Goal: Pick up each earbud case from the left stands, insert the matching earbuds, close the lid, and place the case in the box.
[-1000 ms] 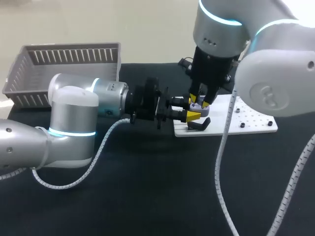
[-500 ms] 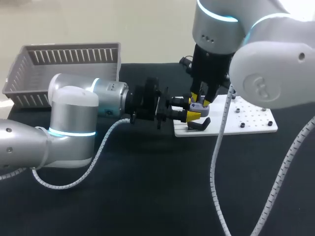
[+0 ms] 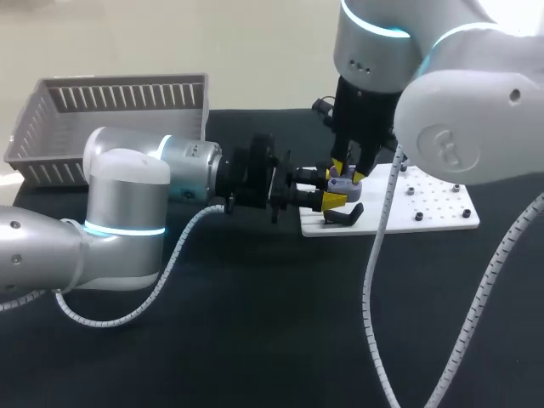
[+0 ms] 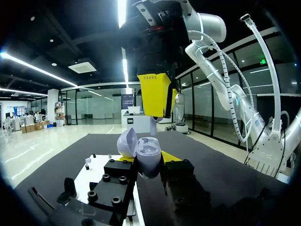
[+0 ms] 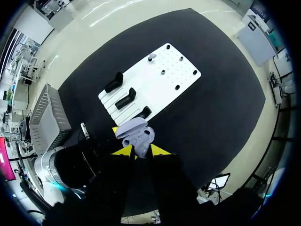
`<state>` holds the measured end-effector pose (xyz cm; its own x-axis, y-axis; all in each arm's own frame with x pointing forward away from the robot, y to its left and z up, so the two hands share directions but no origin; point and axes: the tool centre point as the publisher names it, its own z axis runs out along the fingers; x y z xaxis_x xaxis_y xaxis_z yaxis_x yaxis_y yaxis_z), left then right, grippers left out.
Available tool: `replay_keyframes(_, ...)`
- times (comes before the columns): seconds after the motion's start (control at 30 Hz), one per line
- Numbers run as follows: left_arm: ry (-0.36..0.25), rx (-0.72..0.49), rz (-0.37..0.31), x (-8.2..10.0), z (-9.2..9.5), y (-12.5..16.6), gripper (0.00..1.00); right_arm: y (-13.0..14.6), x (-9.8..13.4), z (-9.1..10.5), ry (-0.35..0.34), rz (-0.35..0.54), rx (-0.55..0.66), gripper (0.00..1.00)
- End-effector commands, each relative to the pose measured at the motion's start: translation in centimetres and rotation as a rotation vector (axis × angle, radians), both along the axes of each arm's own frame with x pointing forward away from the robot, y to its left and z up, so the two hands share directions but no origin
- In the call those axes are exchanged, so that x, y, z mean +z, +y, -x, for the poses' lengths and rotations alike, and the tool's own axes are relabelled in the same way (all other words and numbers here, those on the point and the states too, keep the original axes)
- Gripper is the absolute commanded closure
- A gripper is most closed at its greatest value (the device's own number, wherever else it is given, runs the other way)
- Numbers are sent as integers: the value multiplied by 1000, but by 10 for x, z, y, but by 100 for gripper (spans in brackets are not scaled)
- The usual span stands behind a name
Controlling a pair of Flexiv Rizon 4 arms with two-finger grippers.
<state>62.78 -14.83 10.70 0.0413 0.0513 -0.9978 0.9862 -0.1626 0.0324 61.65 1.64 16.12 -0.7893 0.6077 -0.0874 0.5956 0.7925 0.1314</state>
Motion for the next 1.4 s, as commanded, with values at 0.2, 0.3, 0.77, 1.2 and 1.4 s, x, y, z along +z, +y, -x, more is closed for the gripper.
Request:
replay_keyframes(0.2, -2, 4, 2, -1, 1, 0, 100, 0, -3, -4, -8, -2, 1, 100)
replay_keyframes(0.3, -2, 4, 2, -1, 1, 0, 100, -2, -3, -5, -10, -5, -1, 100)
replay_keyframes(0.77, -2, 4, 2, -1, 1, 0, 100, -7, -12, -8, 0, -12, -18, 100)
replay_keyframes(1.2, -2, 4, 2, -1, 1, 0, 100, -7, -11, -4, -17, -30, -24, 0)
replay_keyframes(1.4, -2, 4, 2, -1, 1, 0, 100, -14, 13, 24, -117, -87, 37, 0)
